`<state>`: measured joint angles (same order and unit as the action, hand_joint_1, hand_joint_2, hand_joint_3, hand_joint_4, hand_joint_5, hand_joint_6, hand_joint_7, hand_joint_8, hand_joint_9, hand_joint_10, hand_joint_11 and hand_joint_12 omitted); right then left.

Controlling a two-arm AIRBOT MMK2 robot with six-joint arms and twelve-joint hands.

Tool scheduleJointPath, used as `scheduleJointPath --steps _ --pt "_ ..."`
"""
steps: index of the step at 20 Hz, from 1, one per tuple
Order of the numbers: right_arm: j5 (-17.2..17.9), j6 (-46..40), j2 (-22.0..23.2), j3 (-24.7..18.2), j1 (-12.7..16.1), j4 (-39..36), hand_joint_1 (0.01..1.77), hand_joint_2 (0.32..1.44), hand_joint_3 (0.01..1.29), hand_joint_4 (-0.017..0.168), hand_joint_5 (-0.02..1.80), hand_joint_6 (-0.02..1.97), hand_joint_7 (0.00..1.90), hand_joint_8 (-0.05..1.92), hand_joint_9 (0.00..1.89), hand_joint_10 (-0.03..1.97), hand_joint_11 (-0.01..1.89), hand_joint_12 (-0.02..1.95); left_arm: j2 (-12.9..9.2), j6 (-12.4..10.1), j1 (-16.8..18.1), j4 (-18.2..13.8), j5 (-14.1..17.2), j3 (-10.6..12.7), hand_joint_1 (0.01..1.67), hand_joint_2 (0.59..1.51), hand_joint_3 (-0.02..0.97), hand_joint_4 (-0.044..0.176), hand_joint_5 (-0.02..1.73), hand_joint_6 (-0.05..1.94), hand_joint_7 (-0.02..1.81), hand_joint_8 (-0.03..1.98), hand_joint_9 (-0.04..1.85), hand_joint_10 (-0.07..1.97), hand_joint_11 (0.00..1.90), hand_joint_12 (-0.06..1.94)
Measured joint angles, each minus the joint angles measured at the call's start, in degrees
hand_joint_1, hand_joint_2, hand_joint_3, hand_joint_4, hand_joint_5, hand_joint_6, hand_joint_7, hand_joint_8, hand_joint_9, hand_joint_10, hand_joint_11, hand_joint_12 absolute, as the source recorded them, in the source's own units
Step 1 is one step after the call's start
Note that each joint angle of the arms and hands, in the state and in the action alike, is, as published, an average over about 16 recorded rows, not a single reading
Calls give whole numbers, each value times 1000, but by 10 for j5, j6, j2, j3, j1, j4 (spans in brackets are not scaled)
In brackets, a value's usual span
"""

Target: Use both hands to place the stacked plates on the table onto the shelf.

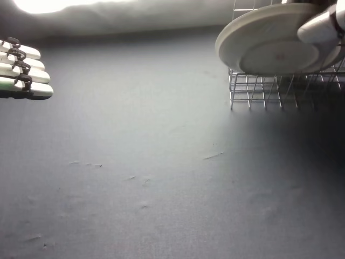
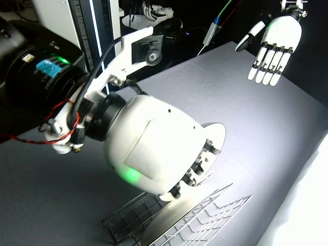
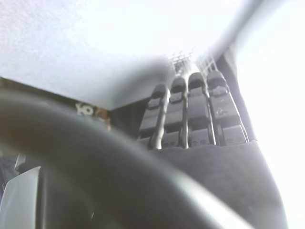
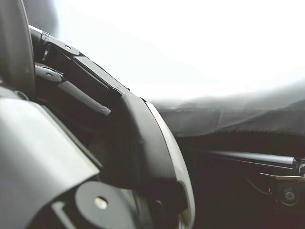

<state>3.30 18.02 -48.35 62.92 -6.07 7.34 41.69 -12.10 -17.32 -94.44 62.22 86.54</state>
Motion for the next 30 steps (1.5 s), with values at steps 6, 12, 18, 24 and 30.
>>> scheduleJointPath --steps 6,12,18,24,30 --pt "39 -2 12 9 -42 -35 1396 994 13 -8 991 814 1156 610 1075 897 893 968 0 0 0 0 0 0 13 1131 8 -1 15 7 20 8 19 7 15 3" --pt "70 -1 19 20 -77 -78 1367 1010 13 -8 972 838 1123 608 1052 813 854 977 0 0 0 0 1 0 13 1132 8 -1 18 7 20 8 20 7 15 4" --pt "91 2 22 27 -93 -125 1289 1020 13 -6 836 558 961 377 940 518 635 1040 -1 -4 0 -1 3 -4 13 1146 8 -1 20 6 20 8 20 8 15 4" --pt "115 7 21 21 -80 -193 1161 1015 14 -4 574 252 658 139 671 196 309 1052 -6 -15 5 -11 9 -29 13 1153 8 -1 20 6 20 8 20 7 15 4" --pt "173 16 16 -2 -65 -335 1017 985 14 -1 336 19 385 1 410 33 72 979 -17 -41 9 -26 9 -82 13 1150 8 -1 19 6 18 7 20 7 15 4"
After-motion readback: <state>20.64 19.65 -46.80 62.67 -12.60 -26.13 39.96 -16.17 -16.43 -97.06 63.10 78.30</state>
